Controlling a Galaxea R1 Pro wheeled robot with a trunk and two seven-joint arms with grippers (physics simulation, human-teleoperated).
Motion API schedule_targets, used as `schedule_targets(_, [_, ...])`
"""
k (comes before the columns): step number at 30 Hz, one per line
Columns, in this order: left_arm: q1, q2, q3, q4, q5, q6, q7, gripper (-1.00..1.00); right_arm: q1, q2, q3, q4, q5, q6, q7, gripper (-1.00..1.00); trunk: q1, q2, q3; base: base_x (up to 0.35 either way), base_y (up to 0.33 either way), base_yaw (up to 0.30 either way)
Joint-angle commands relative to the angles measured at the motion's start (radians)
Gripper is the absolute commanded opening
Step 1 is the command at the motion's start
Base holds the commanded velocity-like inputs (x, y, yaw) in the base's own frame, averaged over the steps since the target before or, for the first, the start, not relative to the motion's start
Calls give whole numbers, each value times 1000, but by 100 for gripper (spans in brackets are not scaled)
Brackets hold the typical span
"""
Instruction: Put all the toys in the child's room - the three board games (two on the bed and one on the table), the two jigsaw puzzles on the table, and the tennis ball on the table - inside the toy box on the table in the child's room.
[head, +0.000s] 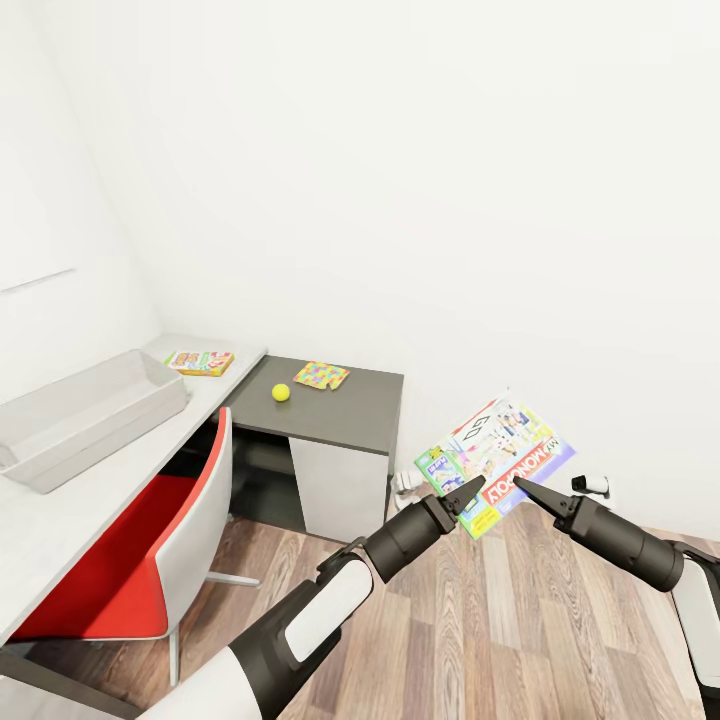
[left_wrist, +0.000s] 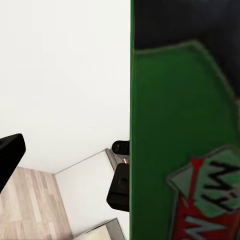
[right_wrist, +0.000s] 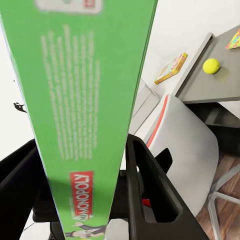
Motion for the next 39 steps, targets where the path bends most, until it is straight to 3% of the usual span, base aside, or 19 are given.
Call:
schedule_targets(1, [-1, 0, -1, 0, 10, 6, -3, 100, -1, 0, -1, 0, 0, 4, 3, -100, 1, -2, -2, 0, 0, 0])
schedule_targets(9, [-1, 0, -1, 2, 7, 6, 1, 100, -1, 0, -2, 0, 0, 4, 0, -100, 1, -2, -2, 0, 0, 0])
schedule_targets(17, [6, 0, 3, 7, 4, 7, 45, 100, -10, -7, -11, 14, -1, 5, -8, -100, 1, -2, -2, 0, 0, 0])
schedule_targets(27, [13, 6, 3, 10, -4, 10, 96, 100, -33, -12, -74, 53, -6, 6, -78, -100, 1, -2, -2, 0, 0, 0])
schedule_targets(34, [39, 32, 7, 11, -5, 10, 109, 100, -49, -15, -112, 68, -8, 6, -102, -100, 1, -2, -2, 0, 0, 0])
schedule_targets(35, [59, 48, 11, 9, -5, 9, 107, 100, -51, -16, -123, 71, -9, 6, -106, -100, 1, -2, -2, 0, 0, 0])
schedule_targets(37, [69, 58, 15, 8, -4, 9, 107, 100, -52, -16, -128, 72, -9, 6, -108, -100, 1, -2, -2, 0, 0, 0])
schedule_targets(38, [87, 84, 32, 6, -3, 7, 106, 100, -54, -17, -136, 73, -9, 6, -111, -100, 1, -2, -2, 0, 0, 0])
schedule_targets(39, [92, 90, 39, 6, -3, 7, 105, 100, -55, -17, -138, 74, -9, 6, -112, -100, 1, -2, -2, 0, 0, 0])
